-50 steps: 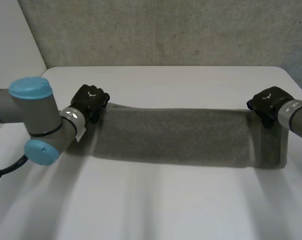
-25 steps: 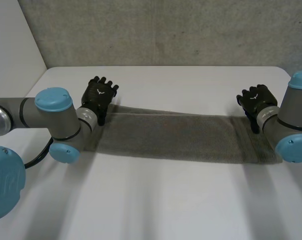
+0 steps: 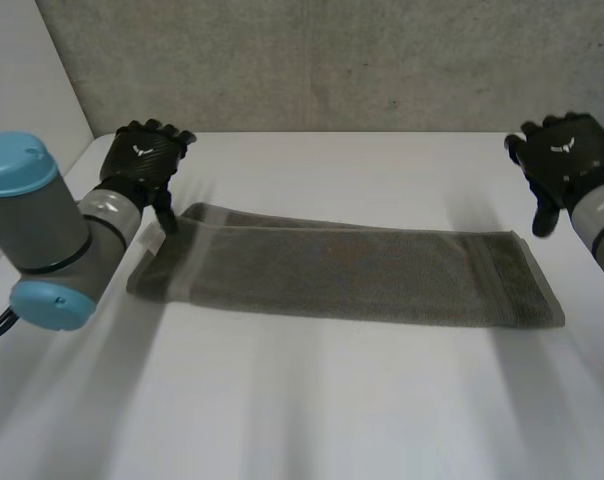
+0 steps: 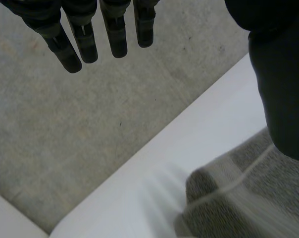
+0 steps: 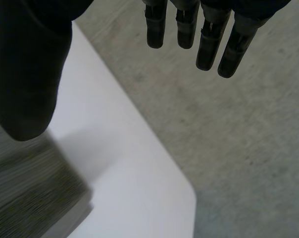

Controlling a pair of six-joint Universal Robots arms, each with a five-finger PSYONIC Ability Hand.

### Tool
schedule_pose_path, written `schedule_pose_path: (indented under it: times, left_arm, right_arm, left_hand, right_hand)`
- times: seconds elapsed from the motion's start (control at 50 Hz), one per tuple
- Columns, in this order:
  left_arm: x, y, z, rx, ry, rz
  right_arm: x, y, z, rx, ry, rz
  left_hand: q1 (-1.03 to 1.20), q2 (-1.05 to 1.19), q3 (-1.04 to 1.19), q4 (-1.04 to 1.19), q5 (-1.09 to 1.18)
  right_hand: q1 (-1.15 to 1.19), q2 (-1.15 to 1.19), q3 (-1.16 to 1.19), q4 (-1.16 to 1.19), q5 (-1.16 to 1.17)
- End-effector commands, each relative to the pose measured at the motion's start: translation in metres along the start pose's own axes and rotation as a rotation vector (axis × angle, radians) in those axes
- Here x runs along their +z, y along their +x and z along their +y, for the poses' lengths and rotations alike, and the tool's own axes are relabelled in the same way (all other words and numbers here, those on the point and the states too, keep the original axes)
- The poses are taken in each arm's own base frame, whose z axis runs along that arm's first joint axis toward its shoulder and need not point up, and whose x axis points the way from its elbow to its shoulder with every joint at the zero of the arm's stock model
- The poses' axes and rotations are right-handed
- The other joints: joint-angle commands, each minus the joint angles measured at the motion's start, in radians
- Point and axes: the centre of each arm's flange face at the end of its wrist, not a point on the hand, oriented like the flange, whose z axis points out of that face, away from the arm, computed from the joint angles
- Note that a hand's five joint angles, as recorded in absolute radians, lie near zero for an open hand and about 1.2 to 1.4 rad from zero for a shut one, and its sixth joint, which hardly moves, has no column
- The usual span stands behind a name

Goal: Fold the towel.

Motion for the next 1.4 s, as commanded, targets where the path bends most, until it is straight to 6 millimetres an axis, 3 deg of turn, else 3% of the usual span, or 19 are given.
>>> schedule_pose_path:
  times: [0.02,0.2,0.28,0.32,0.4,0.64,0.68,0.72,1.02,1.04,1.06,1.12,1.18,1.22,1.28,1.32,1.34,1.38,1.4]
  left_arm:
    - [-0.021,-0.002,0.011,-0.018,-0.071,0.031]
    - [-0.048,0.016,0.032,-0.092,-0.152,0.129]
    - [-0.051,0.020,0.033,-0.102,-0.161,0.139]
    - [-0.051,0.020,0.033,-0.102,-0.159,0.140]
    - [-0.050,0.020,0.034,-0.102,-0.159,0.139]
    - [-0.050,0.020,0.036,-0.102,-0.161,0.138]
    - [-0.050,0.020,0.036,-0.103,-0.163,0.138]
    - [-0.050,0.021,0.037,-0.103,-0.164,0.140]
    - [-0.050,0.021,0.037,-0.103,-0.165,0.139]
    - [-0.050,0.021,0.037,-0.103,-0.165,0.141]
    - [-0.050,0.021,0.037,-0.103,-0.167,0.140]
    - [-0.050,0.021,0.037,-0.103,-0.167,0.140]
    - [-0.050,0.020,0.038,-0.104,-0.167,0.138]
    - [-0.051,0.021,0.037,-0.104,-0.169,0.139]
    - [-0.051,0.019,0.036,-0.105,-0.166,0.134]
    - [-0.051,0.018,0.034,-0.103,-0.160,0.129]
    - [-0.051,0.018,0.034,-0.103,-0.160,0.129]
    - [-0.052,0.014,0.027,-0.102,-0.142,0.119]
    - [-0.052,0.014,0.027,-0.102,-0.142,0.119]
  right_arm:
    - [-0.021,-0.007,0.027,0.032,-0.142,-0.093]
    - [-0.027,-0.013,0.065,0.113,-0.208,-0.215]
    - [-0.021,-0.021,0.080,0.146,-0.230,-0.254]
    - [-0.013,-0.029,0.099,0.170,-0.267,-0.274]
    - [-0.003,-0.030,0.114,0.174,-0.275,-0.254]
    - [0.006,-0.026,0.127,0.168,-0.276,-0.229]
    - [0.007,-0.027,0.130,0.169,-0.282,-0.231]
    - [0.009,-0.028,0.135,0.174,-0.291,-0.233]
    - [0.012,-0.033,0.145,0.176,-0.319,-0.252]
    - [0.012,-0.033,0.145,0.177,-0.319,-0.252]
    - [0.013,-0.032,0.145,0.175,-0.316,-0.246]
    - [0.014,-0.029,0.146,0.174,-0.314,-0.237]
    - [0.017,-0.010,0.148,0.172,-0.319,-0.176]
    - [0.019,0.016,0.148,0.161,-0.322,-0.090]
    - [0.020,0.032,0.146,0.153,-0.318,-0.044]
    - [0.021,0.063,0.149,0.136,-0.323,0.040]
    - [0.021,0.064,0.149,0.136,-0.323,0.040]
    - [0.020,0.091,0.154,0.091,-0.342,0.096]
    - [0.020,0.091,0.155,0.090,-0.342,0.096]
  left_hand:
    - [-0.039,-0.028,-0.020,-0.033,-0.192]
    - [-0.039,-0.028,-0.020,-0.033,-0.192]
    - [-0.039,-0.028,-0.020,-0.033,-0.192]
    - [-0.039,-0.028,-0.020,-0.033,-0.192]
    - [-0.039,-0.028,-0.020,-0.033,-0.192]
    - [-0.039,-0.028,-0.020,-0.033,-0.192]
    - [-0.039,-0.028,-0.020,-0.033,-0.192]
    - [-0.039,-0.028,-0.020,-0.033,-0.192]
    - [-0.039,-0.028,-0.020,-0.033,-0.192]
    - [-0.039,-0.028,-0.020,-0.033,-0.192]
    - [-0.042,-0.031,-0.023,-0.036,-0.195]
    - [-0.039,-0.028,-0.020,-0.033,-0.192]
    - [-0.042,-0.031,-0.023,-0.036,-0.195]
    - [-0.042,-0.031,-0.023,-0.036,-0.195]
    - [-0.042,-0.031,-0.023,-0.036,-0.195]
    - [-0.042,-0.031,-0.023,-0.036,-0.195]
    - [-0.042,-0.031,-0.023,-0.036,-0.195]
    - [-0.042,-0.031,-0.023,-0.036,-0.195]
    - [-0.042,-0.031,-0.023,-0.036,-0.195]
  right_hand:
    - [-0.054,-0.071,-0.074,-0.085,-0.060]
    - [0.187,0.171,0.168,0.157,0.181]
    - [0.255,0.239,0.236,0.225,0.249]
    - [0.255,0.239,0.236,0.225,0.249]
    - [0.287,0.271,0.268,0.257,0.281]
    - [0.431,0.415,0.412,0.401,0.425]
    - [0.508,0.492,0.489,0.477,0.502]
    - [0.806,0.790,0.787,0.776,0.800]
    - [0.787,0.770,0.767,0.756,0.780]
    - [0.848,0.831,0.829,0.817,0.842]
    - [1.139,1.123,1.120,1.109,1.133]
    - [1.167,1.151,1.148,1.137,1.161]
    - [1.167,1.151,1.148,1.137,1.161]
    - [1.167,1.151,1.148,1.137,1.161]
    - [1.167,1.151,1.148,1.137,1.161]
    - [1.167,1.151,1.148,1.137,1.161]
    - [1.167,1.151,1.148,1.137,1.161]
    - [1.167,1.151,1.148,1.137,1.161]
    - [1.167,1.151,1.148,1.137,1.161]
